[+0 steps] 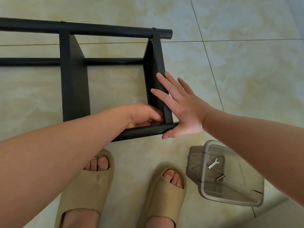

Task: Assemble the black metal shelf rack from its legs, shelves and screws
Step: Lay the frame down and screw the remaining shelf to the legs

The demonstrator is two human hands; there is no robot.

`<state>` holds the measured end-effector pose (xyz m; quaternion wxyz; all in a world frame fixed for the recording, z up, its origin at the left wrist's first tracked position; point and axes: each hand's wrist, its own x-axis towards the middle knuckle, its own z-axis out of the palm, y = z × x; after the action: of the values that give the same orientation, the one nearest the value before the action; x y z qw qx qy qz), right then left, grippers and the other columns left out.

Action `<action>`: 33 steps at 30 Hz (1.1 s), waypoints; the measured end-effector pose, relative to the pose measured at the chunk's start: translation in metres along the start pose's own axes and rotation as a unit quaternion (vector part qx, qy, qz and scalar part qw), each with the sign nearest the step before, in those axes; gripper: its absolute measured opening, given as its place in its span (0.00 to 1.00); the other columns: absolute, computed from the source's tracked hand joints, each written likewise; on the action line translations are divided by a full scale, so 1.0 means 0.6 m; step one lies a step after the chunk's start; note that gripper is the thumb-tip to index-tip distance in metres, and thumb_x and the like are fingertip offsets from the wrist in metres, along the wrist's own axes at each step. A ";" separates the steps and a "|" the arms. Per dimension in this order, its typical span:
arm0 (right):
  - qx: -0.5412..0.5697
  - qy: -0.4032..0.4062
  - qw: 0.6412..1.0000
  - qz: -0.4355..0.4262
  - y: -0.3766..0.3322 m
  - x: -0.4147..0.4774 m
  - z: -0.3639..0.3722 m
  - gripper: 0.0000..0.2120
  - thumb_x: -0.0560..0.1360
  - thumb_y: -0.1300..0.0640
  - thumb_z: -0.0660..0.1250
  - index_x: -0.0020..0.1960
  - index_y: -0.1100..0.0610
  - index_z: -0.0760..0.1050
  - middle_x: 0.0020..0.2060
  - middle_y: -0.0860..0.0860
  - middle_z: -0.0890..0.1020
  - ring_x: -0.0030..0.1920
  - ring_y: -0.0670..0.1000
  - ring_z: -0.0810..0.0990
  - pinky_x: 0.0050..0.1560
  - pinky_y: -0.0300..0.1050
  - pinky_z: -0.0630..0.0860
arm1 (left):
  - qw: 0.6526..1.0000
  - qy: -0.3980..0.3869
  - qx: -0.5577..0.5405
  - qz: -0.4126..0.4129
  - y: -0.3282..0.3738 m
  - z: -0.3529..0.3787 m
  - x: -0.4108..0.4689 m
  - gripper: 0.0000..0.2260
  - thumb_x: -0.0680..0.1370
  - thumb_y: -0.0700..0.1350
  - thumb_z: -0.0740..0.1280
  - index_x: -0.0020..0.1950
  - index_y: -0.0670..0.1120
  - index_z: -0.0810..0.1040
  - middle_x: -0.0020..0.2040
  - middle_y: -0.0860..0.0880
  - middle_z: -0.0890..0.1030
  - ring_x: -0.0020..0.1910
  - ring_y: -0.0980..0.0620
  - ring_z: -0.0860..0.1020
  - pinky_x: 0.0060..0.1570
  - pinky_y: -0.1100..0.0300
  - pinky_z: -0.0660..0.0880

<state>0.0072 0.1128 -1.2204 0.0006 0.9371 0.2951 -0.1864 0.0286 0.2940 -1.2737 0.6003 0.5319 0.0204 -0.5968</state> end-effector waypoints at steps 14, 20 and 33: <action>0.001 -0.003 1.000 0.001 -0.001 -0.001 -0.002 0.62 0.60 0.19 0.59 0.82 0.53 0.47 0.81 0.55 0.36 0.81 0.58 0.34 0.79 0.63 0.42 | 0.999 0.031 0.039 0.006 -0.002 -0.001 0.004 0.12 0.77 0.33 0.65 0.38 0.43 0.83 0.36 0.44 0.83 0.36 0.48 0.82 0.42 0.57 0.79; -0.002 -0.003 1.000 0.001 -0.001 -0.001 -0.002 0.62 0.60 0.19 0.59 0.82 0.53 0.48 0.81 0.55 0.37 0.81 0.58 0.35 0.79 0.63 0.42 | 1.000 -0.006 -0.009 -0.007 0.002 0.000 -0.002 0.12 0.78 0.31 0.59 0.44 0.40 0.82 0.37 0.44 0.84 0.36 0.50 0.83 0.41 0.58 0.79; -0.008 0.011 1.000 -0.004 0.001 0.000 0.004 0.61 0.60 0.19 0.58 0.82 0.53 0.48 0.81 0.55 0.38 0.81 0.59 0.36 0.79 0.64 0.43 | 0.999 0.017 0.027 0.004 -0.001 0.000 0.000 0.11 0.78 0.31 0.63 0.42 0.41 0.82 0.37 0.44 0.84 0.36 0.49 0.82 0.42 0.58 0.79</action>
<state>0.0068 0.1120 -1.2225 0.0041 0.9378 0.3003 -0.1740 0.0281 0.2940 -1.2739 0.5878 0.5580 0.0130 -0.5856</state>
